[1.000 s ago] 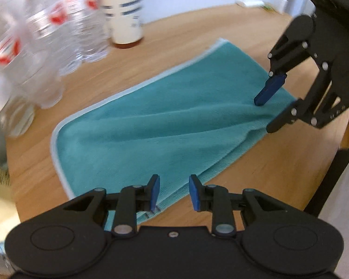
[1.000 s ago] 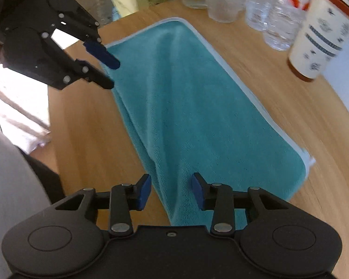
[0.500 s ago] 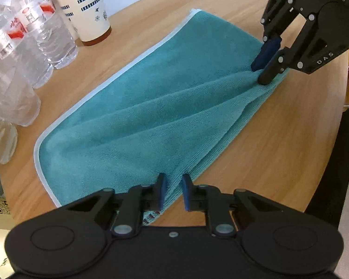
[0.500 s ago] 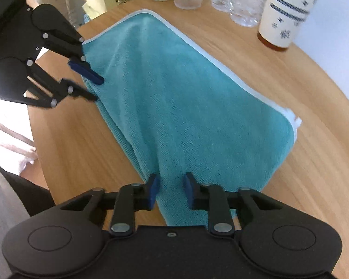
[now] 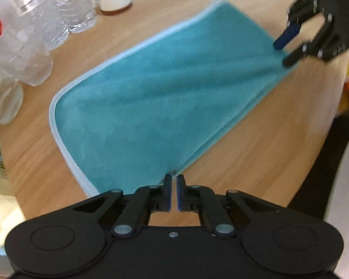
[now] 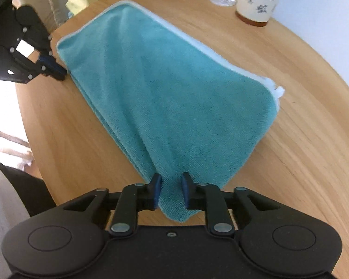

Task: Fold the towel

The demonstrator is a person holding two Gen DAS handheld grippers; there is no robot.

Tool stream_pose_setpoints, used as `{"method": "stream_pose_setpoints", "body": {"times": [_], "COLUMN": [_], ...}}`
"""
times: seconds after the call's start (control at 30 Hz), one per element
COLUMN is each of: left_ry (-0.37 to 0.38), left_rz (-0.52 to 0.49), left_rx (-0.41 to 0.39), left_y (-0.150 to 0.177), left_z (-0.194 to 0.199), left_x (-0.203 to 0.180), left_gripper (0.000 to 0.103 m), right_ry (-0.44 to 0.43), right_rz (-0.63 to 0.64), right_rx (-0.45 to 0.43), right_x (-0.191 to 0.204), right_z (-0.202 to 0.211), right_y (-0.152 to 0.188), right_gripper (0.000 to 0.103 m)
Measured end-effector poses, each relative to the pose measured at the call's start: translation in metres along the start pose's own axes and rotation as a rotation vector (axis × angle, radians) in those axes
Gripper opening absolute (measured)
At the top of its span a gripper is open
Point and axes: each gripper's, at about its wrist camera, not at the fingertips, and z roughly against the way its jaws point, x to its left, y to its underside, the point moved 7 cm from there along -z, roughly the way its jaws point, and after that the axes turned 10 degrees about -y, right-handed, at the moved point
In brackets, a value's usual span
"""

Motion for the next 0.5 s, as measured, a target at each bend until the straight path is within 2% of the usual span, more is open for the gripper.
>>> {"method": "stream_pose_setpoints", "body": {"times": [0.13, 0.2, 0.27, 0.37, 0.5], "left_ry": [0.028, 0.029, 0.039, 0.014, 0.001], "left_rz": [0.05, 0.073, 0.1, 0.086, 0.088], "left_rx": [-0.059, -0.079, -0.087, -0.071, -0.038], "left_y": [-0.02, -0.027, -0.033, -0.038, -0.037], "left_z": [0.008, 0.007, 0.001, -0.012, -0.027], "left_x": [-0.001, -0.003, -0.003, -0.013, -0.009], "left_gripper": [0.006, 0.015, 0.018, 0.018, 0.018], "right_ry": [0.009, 0.009, 0.005, -0.03, -0.086], "right_rz": [-0.148, -0.225, -0.314, -0.461, -0.581], "right_rx": [-0.089, -0.103, -0.116, -0.16, -0.241], "right_x": [-0.018, -0.028, -0.038, -0.05, -0.059], "right_z": [0.026, 0.028, 0.028, 0.021, 0.015], "right_y": [-0.001, 0.007, 0.016, 0.027, 0.029], "right_gripper": [0.048, 0.049, 0.049, 0.049, 0.049]}}
